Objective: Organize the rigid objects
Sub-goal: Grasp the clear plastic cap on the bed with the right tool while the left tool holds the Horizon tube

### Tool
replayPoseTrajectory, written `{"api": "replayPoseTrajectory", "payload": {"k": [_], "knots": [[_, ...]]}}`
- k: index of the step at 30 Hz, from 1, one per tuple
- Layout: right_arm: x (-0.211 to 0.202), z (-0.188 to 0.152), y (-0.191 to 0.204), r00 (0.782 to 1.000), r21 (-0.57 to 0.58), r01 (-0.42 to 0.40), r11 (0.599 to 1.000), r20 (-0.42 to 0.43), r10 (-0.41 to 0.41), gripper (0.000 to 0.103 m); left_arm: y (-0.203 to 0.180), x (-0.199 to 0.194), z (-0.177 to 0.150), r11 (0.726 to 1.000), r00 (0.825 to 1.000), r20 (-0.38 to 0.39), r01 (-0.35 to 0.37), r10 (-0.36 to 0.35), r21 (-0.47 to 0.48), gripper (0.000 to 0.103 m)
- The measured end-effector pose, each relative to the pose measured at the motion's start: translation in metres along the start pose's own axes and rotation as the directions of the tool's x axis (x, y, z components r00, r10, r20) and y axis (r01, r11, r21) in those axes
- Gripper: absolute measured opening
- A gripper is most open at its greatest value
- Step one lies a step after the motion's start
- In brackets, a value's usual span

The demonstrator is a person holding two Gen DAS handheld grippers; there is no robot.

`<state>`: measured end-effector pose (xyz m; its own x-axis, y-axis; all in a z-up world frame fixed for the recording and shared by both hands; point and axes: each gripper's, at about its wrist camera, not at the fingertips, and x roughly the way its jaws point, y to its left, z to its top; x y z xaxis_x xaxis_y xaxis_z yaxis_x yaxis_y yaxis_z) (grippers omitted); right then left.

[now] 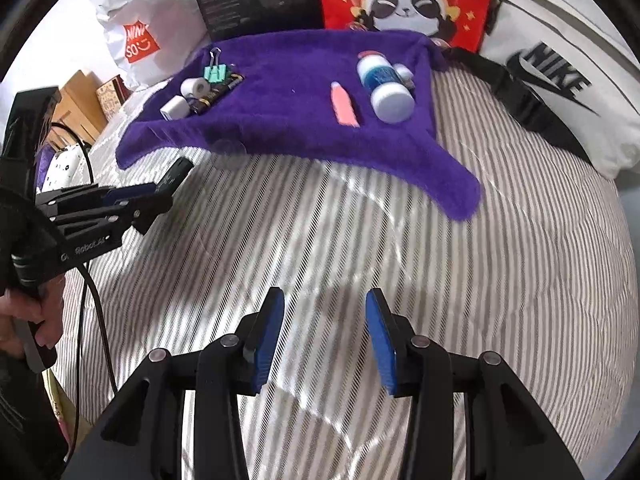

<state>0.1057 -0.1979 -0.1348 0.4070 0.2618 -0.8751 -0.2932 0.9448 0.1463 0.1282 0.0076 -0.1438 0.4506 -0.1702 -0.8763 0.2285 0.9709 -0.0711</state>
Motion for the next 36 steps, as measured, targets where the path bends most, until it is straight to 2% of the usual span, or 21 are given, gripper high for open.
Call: {"api": "replayPoseTrajectory", "payload": {"k": [12,24,32,36], "knots": [[0.030,0.034,0.049,0.996,-0.068,-0.058,0.996,0.061,0.062,0.042,0.054,-0.001,-0.021,0.995,0.997,-0.026,-0.069,0.067,-0.069,0.021],[0.056,0.053,0.072,0.999,-0.134,-0.009,0.991,0.044,0.015,0.042,0.059,-0.001,-0.027,0.997,0.999,0.003,-0.052,0.052,-0.066,0.021],[0.066,0.060,0.075,0.992,-0.139,-0.063,0.988,0.096,0.076,0.042,0.059,-0.003,-0.029,0.996,0.998,0.011,-0.053,0.054,-0.067,0.021],[0.070,0.062,0.083,0.990,-0.161,-0.051,0.986,0.120,0.071,0.042,0.060,-0.004,-0.030,0.996,0.999,0.013,-0.044,0.045,-0.072,0.021]]}}
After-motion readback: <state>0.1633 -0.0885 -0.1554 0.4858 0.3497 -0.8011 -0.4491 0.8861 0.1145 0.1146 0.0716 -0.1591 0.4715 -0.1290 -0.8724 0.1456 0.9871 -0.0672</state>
